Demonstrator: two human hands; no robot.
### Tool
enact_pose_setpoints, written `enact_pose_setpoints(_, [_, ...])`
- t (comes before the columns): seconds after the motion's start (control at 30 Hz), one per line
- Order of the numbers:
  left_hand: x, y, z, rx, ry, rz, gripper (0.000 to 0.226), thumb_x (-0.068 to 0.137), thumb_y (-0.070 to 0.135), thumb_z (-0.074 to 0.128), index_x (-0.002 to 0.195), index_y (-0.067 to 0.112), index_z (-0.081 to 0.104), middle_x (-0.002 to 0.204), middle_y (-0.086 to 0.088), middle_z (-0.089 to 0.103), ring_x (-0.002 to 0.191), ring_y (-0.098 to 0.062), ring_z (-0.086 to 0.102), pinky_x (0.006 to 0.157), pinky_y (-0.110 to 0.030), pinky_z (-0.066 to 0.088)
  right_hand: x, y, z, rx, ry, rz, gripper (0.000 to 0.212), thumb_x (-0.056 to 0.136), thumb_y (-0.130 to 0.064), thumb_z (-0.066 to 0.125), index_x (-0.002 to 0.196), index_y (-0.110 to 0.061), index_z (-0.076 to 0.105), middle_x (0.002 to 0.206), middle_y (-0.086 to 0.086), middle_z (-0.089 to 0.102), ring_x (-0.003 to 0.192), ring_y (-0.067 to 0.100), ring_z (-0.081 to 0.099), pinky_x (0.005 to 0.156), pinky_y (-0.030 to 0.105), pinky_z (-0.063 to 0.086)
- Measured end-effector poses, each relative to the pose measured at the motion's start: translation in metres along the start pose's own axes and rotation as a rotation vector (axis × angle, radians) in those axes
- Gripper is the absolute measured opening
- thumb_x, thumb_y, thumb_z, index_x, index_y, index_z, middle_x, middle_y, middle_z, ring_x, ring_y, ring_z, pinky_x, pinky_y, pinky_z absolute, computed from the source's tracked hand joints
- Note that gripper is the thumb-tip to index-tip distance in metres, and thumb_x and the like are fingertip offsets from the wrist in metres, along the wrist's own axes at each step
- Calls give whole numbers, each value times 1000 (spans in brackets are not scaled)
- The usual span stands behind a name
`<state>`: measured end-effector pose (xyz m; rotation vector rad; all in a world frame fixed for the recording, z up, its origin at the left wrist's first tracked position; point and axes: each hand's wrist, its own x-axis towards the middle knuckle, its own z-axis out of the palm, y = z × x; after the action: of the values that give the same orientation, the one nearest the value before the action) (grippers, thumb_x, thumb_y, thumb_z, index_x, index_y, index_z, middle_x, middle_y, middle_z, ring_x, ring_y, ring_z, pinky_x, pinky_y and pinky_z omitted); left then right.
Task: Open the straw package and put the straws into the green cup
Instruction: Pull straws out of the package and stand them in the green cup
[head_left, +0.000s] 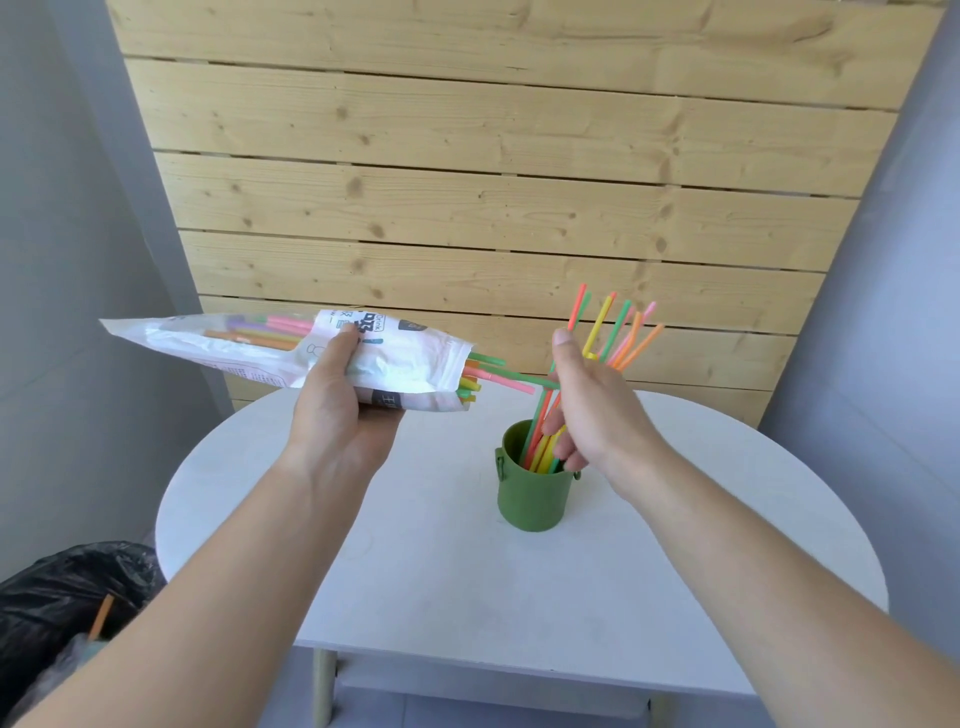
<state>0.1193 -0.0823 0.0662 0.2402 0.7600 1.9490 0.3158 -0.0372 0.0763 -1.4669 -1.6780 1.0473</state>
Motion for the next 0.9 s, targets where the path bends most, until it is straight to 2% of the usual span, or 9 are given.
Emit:
enact_pose_setpoints(0.1, [-4, 0, 4, 62, -39, 27, 19, 103, 19, 63, 117, 7, 67, 102, -7, 80, 104, -24, 77, 102, -49, 57, -2, 3, 16, 196, -78, 156, 74, 95, -72, 27, 115, -8, 60, 68, 8, 67, 40, 17, 55, 42, 24, 42])
enact_pose_setpoints(0.17, [-6, -1, 5, 97, -38, 54, 32, 101, 18, 66, 129, 5, 65, 116, -9, 76, 115, -27, 74, 100, -48, 58, -3, 2, 23, 381, -80, 203, 69, 96, -68, 35, 115, -8, 62, 59, 5, 62, 38, 17, 49, 41, 23, 36])
enact_pose_setpoints(0.23, [-7, -2, 6, 133, -20, 94, 40, 99, 17, 69, 136, 4, 62, 113, -7, 75, 111, -25, 75, 94, -44, 61, -6, 0, 28, 520, -76, 239, 53, 98, -62, 42, 101, -13, 61, 57, 4, 56, 39, 17, 44, 42, 23, 29])
enact_pose_setpoints(0.33, [-10, -5, 7, 201, -28, 153, 34, 98, 15, 70, 130, 6, 64, 105, -5, 75, 96, -22, 76, 84, -38, 63, -13, -2, 36, 640, -89, 298, 45, 98, -54, 50, 81, -13, 60, 57, 4, 51, 40, 15, 38, 42, 22, 23])
enact_pose_setpoints(0.47, [-14, -10, 12, 292, -91, 224, 26, 98, 14, 69, 124, 13, 63, 95, -1, 74, 86, -18, 75, 73, -35, 61, -14, -2, 39, 719, -94, 315, 31, 99, -36, 57, 77, -14, 56, 53, -1, 48, 38, 11, 37, 36, 19, 23])
enact_pose_setpoints(0.6, [-15, -7, 13, 282, -81, 230, 31, 98, 13, 69, 128, 10, 63, 94, -1, 75, 85, -18, 76, 72, -36, 62, -11, 1, 35, 766, -104, 292, 23, 98, -23, 60, 77, -14, 54, 49, -4, 48, 39, 9, 39, 35, 19, 27])
enact_pose_setpoints(0.67, [-14, -5, 12, 251, -44, 206, 35, 98, 13, 69, 132, 6, 62, 93, -1, 76, 83, -18, 78, 73, -35, 63, -11, 3, 33, 777, -92, 302, 22, 98, -24, 61, 80, -13, 56, 50, -2, 50, 40, 10, 41, 35, 19, 29])
enact_pose_setpoints(0.8, [-13, -6, 9, 203, 17, 152, 37, 96, 14, 72, 131, 4, 65, 94, -2, 77, 83, -18, 78, 75, -34, 64, -16, 2, 34, 701, -140, 283, 37, 94, -46, 63, 87, -9, 66, 58, 3, 54, 43, 14, 42, 39, 21, 27])
enact_pose_setpoints(0.9, [-12, -9, 9, 212, 10, 142, 29, 96, 14, 72, 124, 7, 66, 94, -3, 77, 81, -18, 77, 75, -34, 63, -15, 2, 38, 677, -141, 219, 28, 96, -34, 65, 80, -11, 61, 58, 1, 51, 41, 11, 40, 38, 20, 28])
